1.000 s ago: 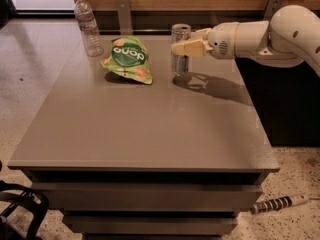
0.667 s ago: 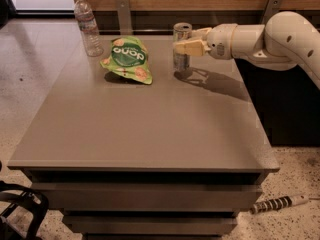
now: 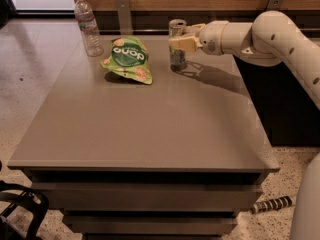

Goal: Move redbull can near green rice chip bag

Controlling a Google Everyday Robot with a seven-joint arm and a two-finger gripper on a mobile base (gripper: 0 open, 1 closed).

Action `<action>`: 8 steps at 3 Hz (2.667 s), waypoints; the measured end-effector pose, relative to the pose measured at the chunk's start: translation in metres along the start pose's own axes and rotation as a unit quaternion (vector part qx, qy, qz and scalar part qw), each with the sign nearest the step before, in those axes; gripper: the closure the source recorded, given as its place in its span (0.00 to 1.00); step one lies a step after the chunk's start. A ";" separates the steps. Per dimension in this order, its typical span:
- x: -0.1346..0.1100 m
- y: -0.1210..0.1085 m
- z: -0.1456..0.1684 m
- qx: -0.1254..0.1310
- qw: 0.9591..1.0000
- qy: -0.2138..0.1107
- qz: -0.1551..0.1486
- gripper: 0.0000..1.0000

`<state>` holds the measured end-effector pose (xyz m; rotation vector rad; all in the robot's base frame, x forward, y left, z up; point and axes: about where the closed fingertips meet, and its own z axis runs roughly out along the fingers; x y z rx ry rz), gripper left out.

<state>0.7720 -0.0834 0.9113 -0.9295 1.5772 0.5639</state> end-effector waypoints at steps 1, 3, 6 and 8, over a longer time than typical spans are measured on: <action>0.008 -0.002 0.014 -0.002 1.000 0.005 -0.001 1.00; 0.017 0.001 0.029 -0.012 1.000 0.013 0.002 0.80; 0.017 0.007 0.037 -0.019 1.000 0.012 0.003 0.11; 0.017 0.009 0.040 -0.021 1.000 0.012 0.004 0.00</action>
Offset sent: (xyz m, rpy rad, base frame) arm 0.0234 0.0181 -0.0364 -0.0311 0.0446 0.0190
